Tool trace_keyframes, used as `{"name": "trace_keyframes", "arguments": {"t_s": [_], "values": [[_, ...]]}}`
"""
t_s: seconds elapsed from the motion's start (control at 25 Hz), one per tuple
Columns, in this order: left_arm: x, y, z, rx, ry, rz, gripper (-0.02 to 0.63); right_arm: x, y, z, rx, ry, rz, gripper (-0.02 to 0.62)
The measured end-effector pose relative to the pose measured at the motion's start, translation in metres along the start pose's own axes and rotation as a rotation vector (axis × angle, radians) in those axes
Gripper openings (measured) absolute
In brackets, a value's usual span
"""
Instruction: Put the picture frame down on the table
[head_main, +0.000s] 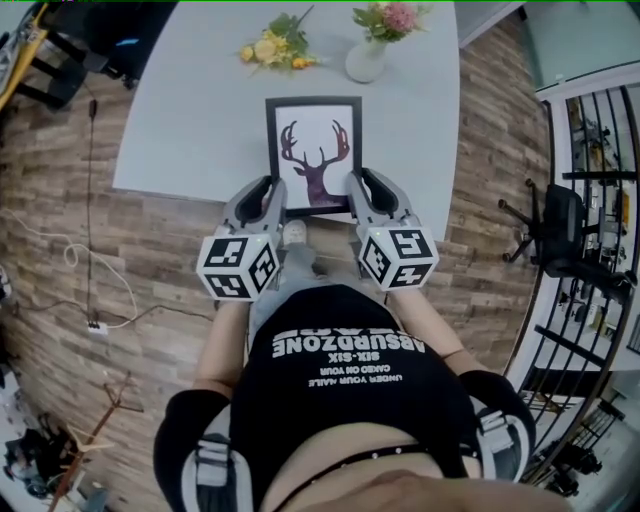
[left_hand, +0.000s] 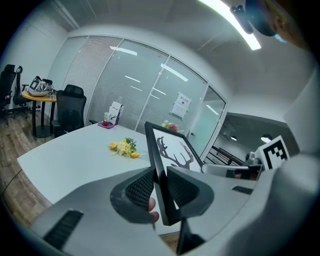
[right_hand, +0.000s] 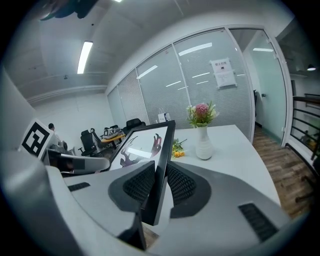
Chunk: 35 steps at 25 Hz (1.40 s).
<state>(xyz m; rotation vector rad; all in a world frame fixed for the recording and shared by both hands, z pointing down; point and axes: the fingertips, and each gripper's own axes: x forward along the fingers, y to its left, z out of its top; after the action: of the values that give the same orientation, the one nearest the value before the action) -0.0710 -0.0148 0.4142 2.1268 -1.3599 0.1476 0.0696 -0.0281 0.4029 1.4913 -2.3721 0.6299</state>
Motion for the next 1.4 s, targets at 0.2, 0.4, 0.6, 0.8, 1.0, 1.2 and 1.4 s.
{"name": "trace_keyframes", "arguments": {"t_s": [0.2,0.4,0.6,0.8,1.0,1.2,1.4], "values": [[0.011,0.011,0.007,0.004,0.003,-0.014,0.091,0.015,0.000,0.003,0.004,-0.004,-0.011,0.091],[0.023,0.019,0.015,0.017,0.012,-0.025,0.091,0.030,-0.005,0.008,0.016,-0.014,-0.021,0.091],[0.034,0.024,0.020,0.024,0.030,-0.031,0.091,0.039,-0.010,0.010,0.028,-0.019,-0.023,0.091],[0.046,0.028,0.014,0.013,0.049,-0.028,0.091,0.049,-0.017,0.004,0.035,-0.006,-0.027,0.091],[0.054,0.034,0.006,0.003,0.076,-0.015,0.091,0.058,-0.022,-0.002,0.041,0.019,-0.025,0.091],[0.061,0.043,0.003,-0.011,0.089,-0.004,0.091,0.068,-0.023,-0.006,0.045,0.037,-0.019,0.091],[0.067,0.049,-0.002,-0.021,0.109,0.004,0.091,0.077,-0.025,-0.011,0.046,0.060,-0.018,0.091]]}}
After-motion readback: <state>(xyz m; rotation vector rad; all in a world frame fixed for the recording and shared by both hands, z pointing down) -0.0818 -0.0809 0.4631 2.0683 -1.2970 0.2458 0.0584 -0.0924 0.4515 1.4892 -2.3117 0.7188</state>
